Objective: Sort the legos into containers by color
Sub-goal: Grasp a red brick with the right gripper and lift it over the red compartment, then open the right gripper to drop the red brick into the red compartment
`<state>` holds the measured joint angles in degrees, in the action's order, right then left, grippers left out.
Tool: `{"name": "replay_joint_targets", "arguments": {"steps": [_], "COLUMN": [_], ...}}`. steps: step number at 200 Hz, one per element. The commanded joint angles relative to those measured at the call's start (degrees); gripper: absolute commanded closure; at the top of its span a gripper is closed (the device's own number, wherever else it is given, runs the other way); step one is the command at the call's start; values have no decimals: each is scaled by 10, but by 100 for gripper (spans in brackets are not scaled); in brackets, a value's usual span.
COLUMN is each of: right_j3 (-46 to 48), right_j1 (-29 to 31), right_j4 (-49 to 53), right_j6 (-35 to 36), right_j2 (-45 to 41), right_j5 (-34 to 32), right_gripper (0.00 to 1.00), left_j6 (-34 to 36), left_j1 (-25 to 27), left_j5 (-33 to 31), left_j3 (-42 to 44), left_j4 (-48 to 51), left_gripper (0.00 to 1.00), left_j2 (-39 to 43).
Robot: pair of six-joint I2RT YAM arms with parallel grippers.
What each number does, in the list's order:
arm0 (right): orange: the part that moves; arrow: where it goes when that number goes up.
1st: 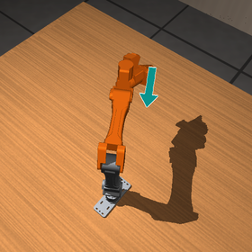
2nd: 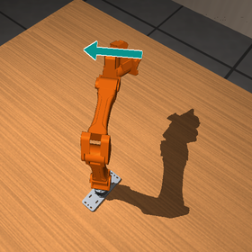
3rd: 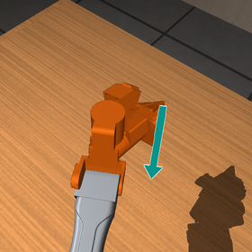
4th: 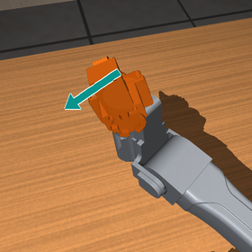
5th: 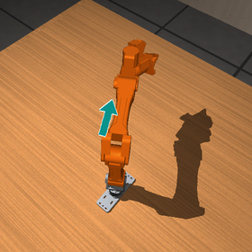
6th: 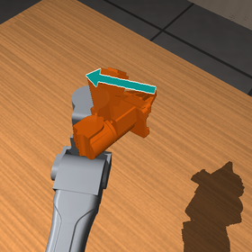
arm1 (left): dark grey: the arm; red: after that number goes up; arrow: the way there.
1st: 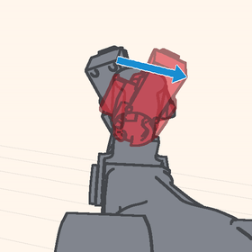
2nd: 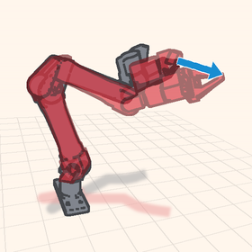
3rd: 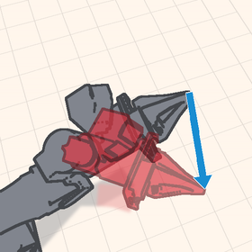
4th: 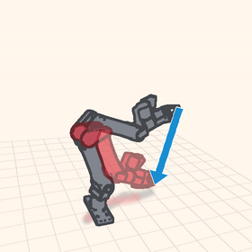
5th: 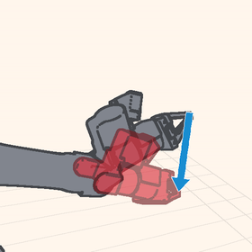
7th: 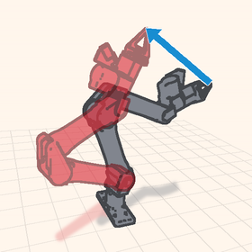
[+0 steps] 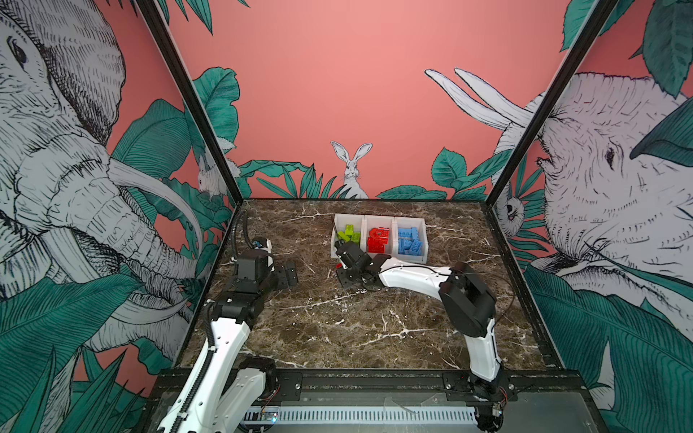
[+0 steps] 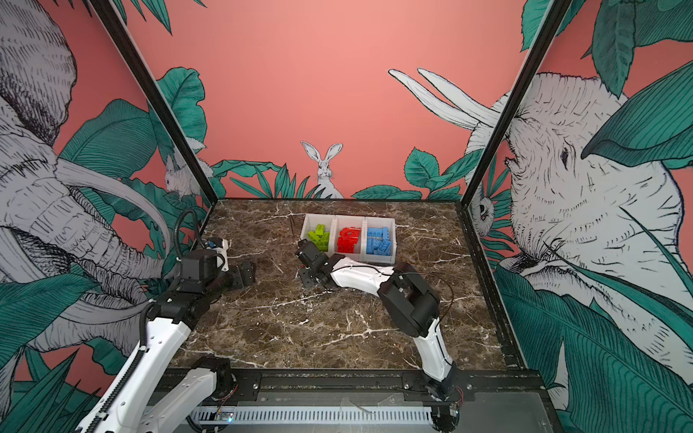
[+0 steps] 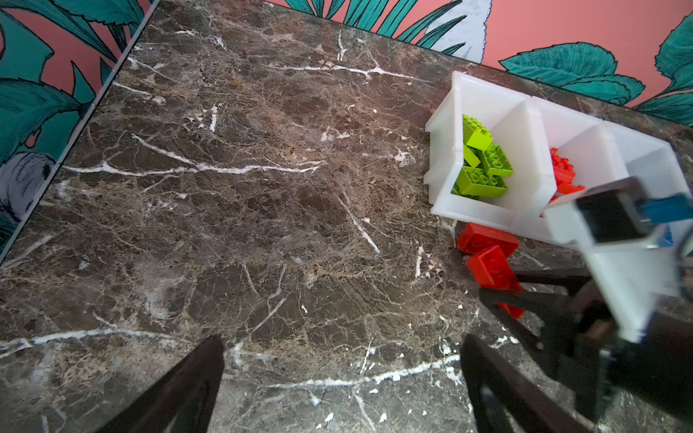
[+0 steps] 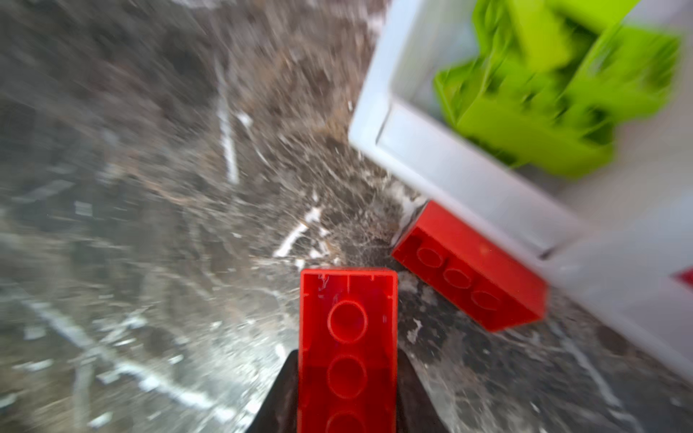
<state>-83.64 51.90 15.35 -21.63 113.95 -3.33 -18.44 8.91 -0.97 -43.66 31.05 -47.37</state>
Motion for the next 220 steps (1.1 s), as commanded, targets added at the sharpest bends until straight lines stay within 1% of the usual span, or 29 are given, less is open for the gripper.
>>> {"name": "replay_joint_targets", "arguments": {"steps": [1, 19, 38, 66, 84, 93, 109, 117, 120, 135, 146, 160, 165, 176, 198, 208, 220], "right_j3": [13, 18, 21, 7, -4, -12, -37, -46, -50, -64, -63, -37, -21, 11, 80, 123, 148], "right_j1": [-38, -72, -109, -155, -174, -181, -188, -189, -189, -189, -188, -179, -170, -149, -92, -69, -44], "right_j4": [-8, 6, 15, 16, 12, 11, 22, 26, 28, 36, 44, 41, 37, 30, 4, -17, -44], "right_j6": [1, 9, 24, 38, 39, 39, 44, 44, 44, 49, 46, 30, 21, 4, -48, -79, -108], "right_j2": [-68, -93, -101, -82, -66, -55, -35, -28, -26, -29, -43, -74, -89, -114, -154, -161, -157], "right_j5": [33, 31, 21, 26, 23, 22, 19, 14, 11, 2, 3, 8, 5, -8, -50, -65, -73], "right_gripper": [89, 90, 90, 90, 89, 88, 75, 59, 55, 41, 36, 29, 25, 21, 16, 14, 13], "left_j6": [-7, -9, -13, -8, -4, -4, -4, -4, -3, 0, 0, -1, -3, -4, -6, -6, -6], "left_j1": [-2, -2, -2, -2, -2, -2, -2, -2, -2, -2, -2, -2, -2, -2, -2, -3, -2], "left_j5": [8, 27, 49, 56, 55, 54, 49, 48, 48, 42, 38, 36, 37, 38, 44, 46, 42], "left_j3": [16, 28, 33, 33, 30, 29, 27, 27, 26, 26, 25, 23, 24, 24, 25, 24, 26], "left_j4": [-23, -41, -49, -41, -30, -26, -20, -19, -18, -19, -19, -21, -23, -27, -33, -31, -30], "left_gripper": [1, 1, 1, 1, 1, 1, 1, 1, 1, 1, 1, 1, 1, 1, 1, 1, 1], "left_j2": [1, -1, -4, 0, 5, 9, 14, 18, 20, 25, 25, 23, 21, 15, 8, 6, 7]}}
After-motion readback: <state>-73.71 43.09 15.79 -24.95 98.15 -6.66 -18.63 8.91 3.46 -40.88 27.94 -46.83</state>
